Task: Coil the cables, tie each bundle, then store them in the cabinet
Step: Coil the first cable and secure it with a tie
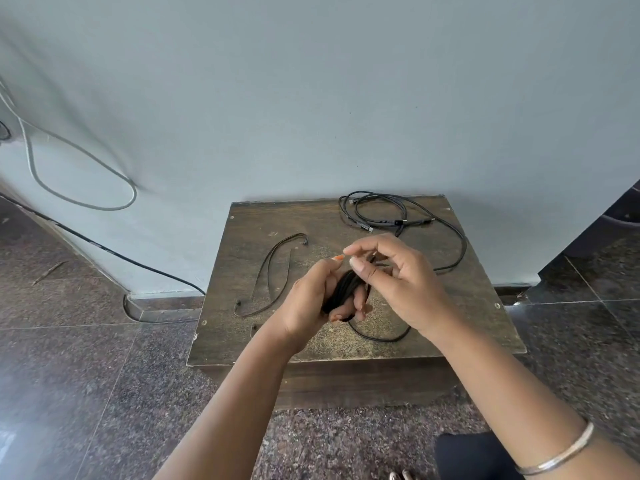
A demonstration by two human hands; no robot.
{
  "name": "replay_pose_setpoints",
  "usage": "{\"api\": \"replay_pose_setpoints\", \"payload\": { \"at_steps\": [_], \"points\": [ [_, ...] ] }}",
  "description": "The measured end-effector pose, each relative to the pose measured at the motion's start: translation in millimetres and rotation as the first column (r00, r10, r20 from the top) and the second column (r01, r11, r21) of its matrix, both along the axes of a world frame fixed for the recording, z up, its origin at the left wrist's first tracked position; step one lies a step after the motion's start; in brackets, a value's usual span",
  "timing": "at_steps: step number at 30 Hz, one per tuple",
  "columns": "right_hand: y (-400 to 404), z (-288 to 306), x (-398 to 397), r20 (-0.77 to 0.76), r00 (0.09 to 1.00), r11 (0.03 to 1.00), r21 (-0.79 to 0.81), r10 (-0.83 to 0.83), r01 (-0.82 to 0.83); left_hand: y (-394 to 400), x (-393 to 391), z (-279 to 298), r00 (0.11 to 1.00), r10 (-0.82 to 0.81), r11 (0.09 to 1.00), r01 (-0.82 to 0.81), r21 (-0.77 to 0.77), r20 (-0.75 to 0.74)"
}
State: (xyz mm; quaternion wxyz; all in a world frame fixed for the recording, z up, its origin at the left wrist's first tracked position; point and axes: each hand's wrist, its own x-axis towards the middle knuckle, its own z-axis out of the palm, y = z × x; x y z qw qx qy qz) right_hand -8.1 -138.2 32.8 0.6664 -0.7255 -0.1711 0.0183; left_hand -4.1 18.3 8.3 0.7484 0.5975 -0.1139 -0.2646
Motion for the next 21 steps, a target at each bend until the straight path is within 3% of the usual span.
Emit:
{"api": "replay_pose_setpoints", "payload": {
  "at_steps": [3,9,15,21],
  "points": [
    [-3,0,3,-0.103,0.992,0.997,0.038,0.076,-0.072,-2,-3,3,0.998,0.008,0.996,-0.014,-0.09,-0.069],
    [-9,-2,8,-0.19,0.979,0.983,-0.153,0.074,-0.104,0,-2,7,0.977,0.157,0.981,-0.171,-0.091,-0.142],
    [-3,0,7,-0.117,0.993,0.954,-0.299,-0.03,-0.006,-2,3,0,0.914,0.389,0.921,-0.389,0.025,-0.112],
    [6,-3,7,-0.027,0.984,0.945,-0.284,-0.174,0.159,0,4,-2,0.941,0.34,0.936,-0.338,0.094,0.0]
  ]
}}
